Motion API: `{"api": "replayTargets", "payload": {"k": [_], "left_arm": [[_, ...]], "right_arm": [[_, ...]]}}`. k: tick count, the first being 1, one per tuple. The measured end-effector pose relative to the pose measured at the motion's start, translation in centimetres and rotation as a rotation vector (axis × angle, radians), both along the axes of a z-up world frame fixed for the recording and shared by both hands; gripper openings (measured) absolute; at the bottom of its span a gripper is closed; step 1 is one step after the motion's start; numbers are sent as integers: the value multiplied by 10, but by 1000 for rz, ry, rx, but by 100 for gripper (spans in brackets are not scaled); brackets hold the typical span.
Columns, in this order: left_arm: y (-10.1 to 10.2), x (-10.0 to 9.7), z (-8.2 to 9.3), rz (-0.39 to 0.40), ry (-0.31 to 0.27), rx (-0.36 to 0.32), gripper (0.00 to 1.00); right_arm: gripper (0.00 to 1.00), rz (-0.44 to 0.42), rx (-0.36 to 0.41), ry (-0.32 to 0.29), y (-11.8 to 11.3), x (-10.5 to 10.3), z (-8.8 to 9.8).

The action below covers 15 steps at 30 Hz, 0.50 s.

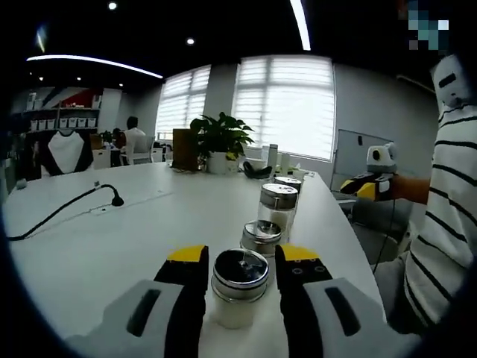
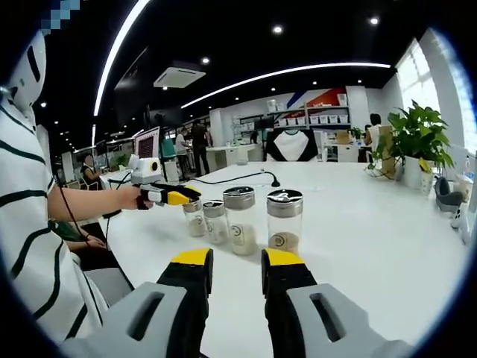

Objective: Rotate the seasoning bottle until the label or dispensing opening points toward the visible target arrow and the bottle remains upright within the marked orientation range

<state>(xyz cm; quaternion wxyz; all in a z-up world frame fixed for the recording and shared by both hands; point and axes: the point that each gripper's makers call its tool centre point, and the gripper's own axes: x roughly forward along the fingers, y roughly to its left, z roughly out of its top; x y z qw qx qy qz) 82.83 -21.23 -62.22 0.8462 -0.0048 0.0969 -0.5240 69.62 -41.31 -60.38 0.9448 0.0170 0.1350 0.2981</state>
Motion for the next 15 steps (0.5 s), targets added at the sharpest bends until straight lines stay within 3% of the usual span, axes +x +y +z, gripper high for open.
{"api": "replayTargets", "payload": {"k": [5,8,12,15], "left_arm": [[-1,-3,4,120,-51,14,42],[-1,-2,-3,195,-86,75,41],[-1,0,6,295,-67,-32,39],[4,5,5,348,-80,-26,38]], "right_arm": [[24,-4,7,-1,0,-1,-1],[24,-6,12,-5,0,-3,-1],[24,-9,19,-12,0,-5,1],[24,-14,21,-11,-1,-5,1]]}}
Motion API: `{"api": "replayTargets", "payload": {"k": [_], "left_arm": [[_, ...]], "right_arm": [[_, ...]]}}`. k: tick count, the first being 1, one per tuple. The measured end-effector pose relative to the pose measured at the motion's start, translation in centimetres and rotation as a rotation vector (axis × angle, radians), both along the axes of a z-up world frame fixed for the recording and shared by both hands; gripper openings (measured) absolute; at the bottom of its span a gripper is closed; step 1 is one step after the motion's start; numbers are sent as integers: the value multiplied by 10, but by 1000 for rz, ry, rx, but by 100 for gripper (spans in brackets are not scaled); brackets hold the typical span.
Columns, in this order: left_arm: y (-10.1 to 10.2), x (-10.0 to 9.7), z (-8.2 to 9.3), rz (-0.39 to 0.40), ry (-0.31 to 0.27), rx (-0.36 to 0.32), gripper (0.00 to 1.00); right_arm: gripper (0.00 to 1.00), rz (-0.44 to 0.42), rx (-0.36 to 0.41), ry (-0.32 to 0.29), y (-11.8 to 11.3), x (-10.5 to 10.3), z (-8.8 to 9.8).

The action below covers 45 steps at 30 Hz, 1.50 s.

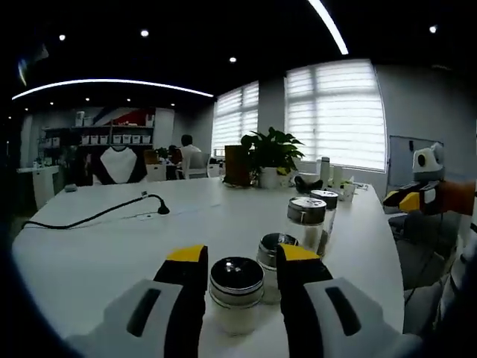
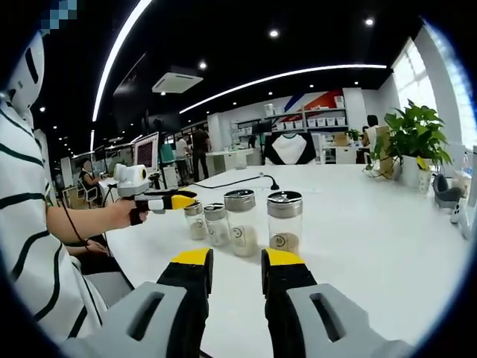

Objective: Rotate the seasoning bottle until the label or dispensing opening points toward the visible target arrow and the bottle remains upright within the marked orientation range

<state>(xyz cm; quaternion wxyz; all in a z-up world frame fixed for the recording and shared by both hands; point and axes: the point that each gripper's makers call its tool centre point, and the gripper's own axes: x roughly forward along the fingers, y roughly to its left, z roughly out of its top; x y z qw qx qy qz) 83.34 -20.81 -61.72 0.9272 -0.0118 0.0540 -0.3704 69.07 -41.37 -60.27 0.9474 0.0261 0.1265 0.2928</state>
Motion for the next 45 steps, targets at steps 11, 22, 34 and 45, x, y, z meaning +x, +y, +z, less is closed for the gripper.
{"api": "replayTargets", "payload": {"k": [11,22,34,45], "left_arm": [[-6,-1,-6,0,2,52,35],[-1,-1,-16,11,18,109,33],[0,0,-17,-47,48,58,33],[-1,-4,-18,-168,68,27,33]], "right_arm": [[24,-10,2,-12,-5,0,3],[24,-8,-2,-14,-6,0,4],[24,-16,-2,-6,-8,-1,0],[24,-23,3,0,-10,-2,-2]]}}
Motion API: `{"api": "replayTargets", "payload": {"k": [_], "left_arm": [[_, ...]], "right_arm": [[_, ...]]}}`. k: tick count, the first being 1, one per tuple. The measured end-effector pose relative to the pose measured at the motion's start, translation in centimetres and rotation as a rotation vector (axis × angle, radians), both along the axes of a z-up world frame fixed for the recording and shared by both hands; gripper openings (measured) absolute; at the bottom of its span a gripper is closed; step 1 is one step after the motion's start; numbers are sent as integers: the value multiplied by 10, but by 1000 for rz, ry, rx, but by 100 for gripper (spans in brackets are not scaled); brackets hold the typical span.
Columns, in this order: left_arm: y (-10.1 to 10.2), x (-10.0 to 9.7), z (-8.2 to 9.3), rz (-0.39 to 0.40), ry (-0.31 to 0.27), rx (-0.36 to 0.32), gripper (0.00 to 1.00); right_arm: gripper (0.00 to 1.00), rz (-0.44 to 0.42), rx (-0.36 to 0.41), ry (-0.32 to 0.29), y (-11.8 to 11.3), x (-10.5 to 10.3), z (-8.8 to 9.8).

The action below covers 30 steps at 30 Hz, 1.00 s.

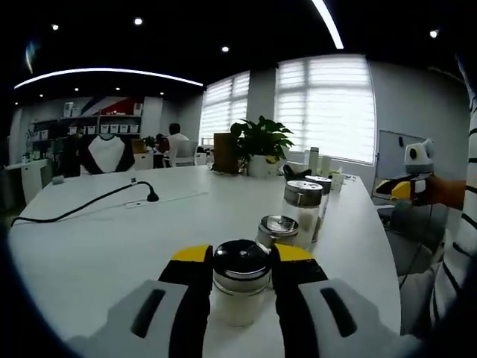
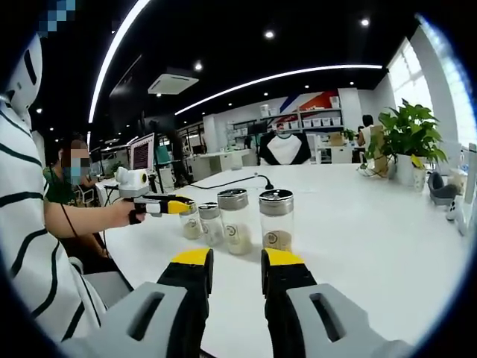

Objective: Rotate the seasoning bottle until the label or dispensing opening points toward the visible target arrow and the bottle remains upright within the marked orientation range

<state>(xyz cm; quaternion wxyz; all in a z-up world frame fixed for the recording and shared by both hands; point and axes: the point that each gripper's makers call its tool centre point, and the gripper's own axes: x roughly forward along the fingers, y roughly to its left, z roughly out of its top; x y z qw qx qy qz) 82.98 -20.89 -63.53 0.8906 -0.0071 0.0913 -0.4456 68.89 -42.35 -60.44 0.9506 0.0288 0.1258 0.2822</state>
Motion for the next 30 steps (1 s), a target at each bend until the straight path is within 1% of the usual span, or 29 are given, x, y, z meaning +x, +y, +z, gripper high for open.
{"api": "replayTargets", "payload": {"k": [8,10,11,12,13,16,22,24,27,30], "left_arm": [[-4,-3,-1,-120,10,-4,33],[-5,-3,-2,-161,14,-6,33],[-6,-5,-2,-199,14,-6,33],[-6,-5,-2,-213,12,-5,33],[-6,-6,-3,-255,24,-9,33],[-5,-4,-3,-276,33,-9,33],[-8,-7,-2,-306,44,-6,33],[-8,-7,-2,-304,62,-10,33],[-9,-9,-2,-294,60,4,33],[-8,-8,-3,-247,61,19,34]], "right_arm": [[23,11,-10,5,1,-1,0],[23,10,-13,7,1,-1,0],[23,10,-13,8,1,-1,-1],[23,10,-13,9,1,-1,-1],[23,9,-14,10,1,-1,-1],[23,13,-19,14,3,-2,-2],[23,16,-18,23,3,-2,-5],[23,17,-20,23,2,-2,-4],[23,17,-18,15,2,-1,-1],[23,16,-17,13,2,0,-1]]}}
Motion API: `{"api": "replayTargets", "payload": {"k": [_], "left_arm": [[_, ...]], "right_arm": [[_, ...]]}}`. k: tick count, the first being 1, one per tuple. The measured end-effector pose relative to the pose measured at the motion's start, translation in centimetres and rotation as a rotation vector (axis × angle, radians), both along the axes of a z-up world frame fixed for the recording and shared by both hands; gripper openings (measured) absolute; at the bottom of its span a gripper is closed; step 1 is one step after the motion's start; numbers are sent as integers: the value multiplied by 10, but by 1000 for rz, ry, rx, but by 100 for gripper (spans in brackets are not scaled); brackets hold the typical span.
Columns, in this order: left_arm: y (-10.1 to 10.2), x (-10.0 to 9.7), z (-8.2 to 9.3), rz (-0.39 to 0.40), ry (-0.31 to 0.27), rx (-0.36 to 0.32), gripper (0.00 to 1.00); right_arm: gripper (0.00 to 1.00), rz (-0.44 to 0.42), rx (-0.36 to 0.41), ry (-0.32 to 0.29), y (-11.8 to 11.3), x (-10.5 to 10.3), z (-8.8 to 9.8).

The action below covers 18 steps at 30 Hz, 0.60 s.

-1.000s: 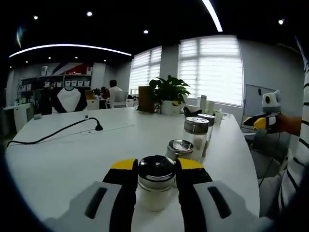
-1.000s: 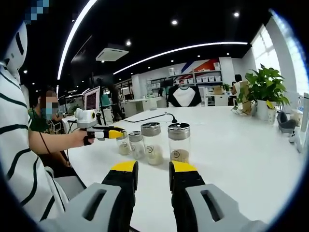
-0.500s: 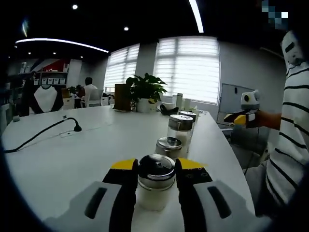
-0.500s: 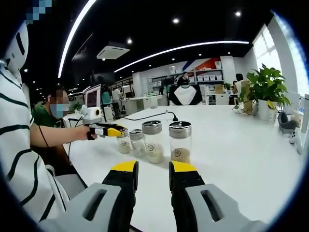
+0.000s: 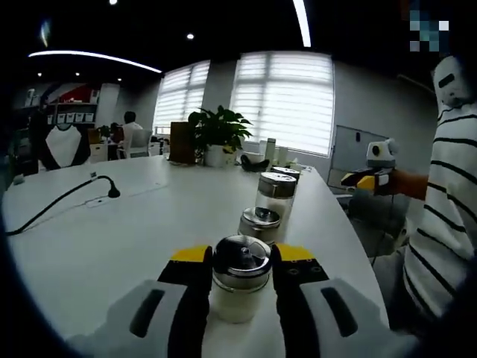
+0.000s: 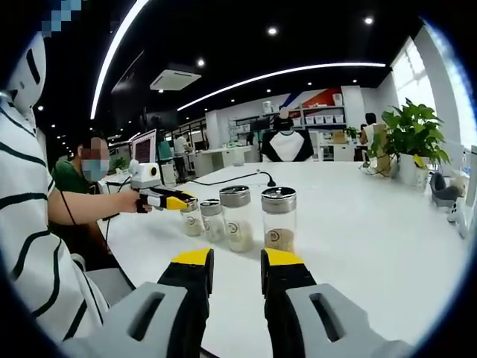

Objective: Rotate the seasoning bottle until the label or dispensing opening points toward the visible target arrow and the bottle remains upright within the marked orientation range

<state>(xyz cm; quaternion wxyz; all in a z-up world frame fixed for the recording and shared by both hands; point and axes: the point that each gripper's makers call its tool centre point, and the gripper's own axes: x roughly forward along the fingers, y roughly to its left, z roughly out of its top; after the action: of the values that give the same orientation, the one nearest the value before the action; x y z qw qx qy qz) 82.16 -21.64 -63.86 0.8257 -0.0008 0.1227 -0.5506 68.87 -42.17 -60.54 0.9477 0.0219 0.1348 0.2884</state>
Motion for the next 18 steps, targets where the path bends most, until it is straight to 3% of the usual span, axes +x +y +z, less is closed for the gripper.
{"api": "replayTargets", "payload": {"k": [4,8,9,10,11,12,14,16,18], "left_arm": [[2,2,4,95,-16,-33,38],[-1,0,-5,152,-9,-25,38],[-1,0,-5,169,-21,-21,38],[5,8,0,242,-87,-13,37],[6,11,4,265,-127,-25,36],[2,4,1,235,-91,-37,37],[0,4,-3,226,-79,-30,39],[4,8,-8,241,-90,17,40],[5,11,-2,261,-100,1,40]], "right_arm": [[23,4,-2,2,1,-1,-1],[23,5,-5,1,2,0,-1],[23,4,-2,0,2,0,-1],[23,3,0,-1,3,0,-1],[23,4,1,-2,3,-1,0],[23,3,1,-2,3,-1,0],[23,2,1,1,3,-2,-1],[23,1,0,3,3,-2,-3],[23,-5,2,3,2,-2,-3]]}}
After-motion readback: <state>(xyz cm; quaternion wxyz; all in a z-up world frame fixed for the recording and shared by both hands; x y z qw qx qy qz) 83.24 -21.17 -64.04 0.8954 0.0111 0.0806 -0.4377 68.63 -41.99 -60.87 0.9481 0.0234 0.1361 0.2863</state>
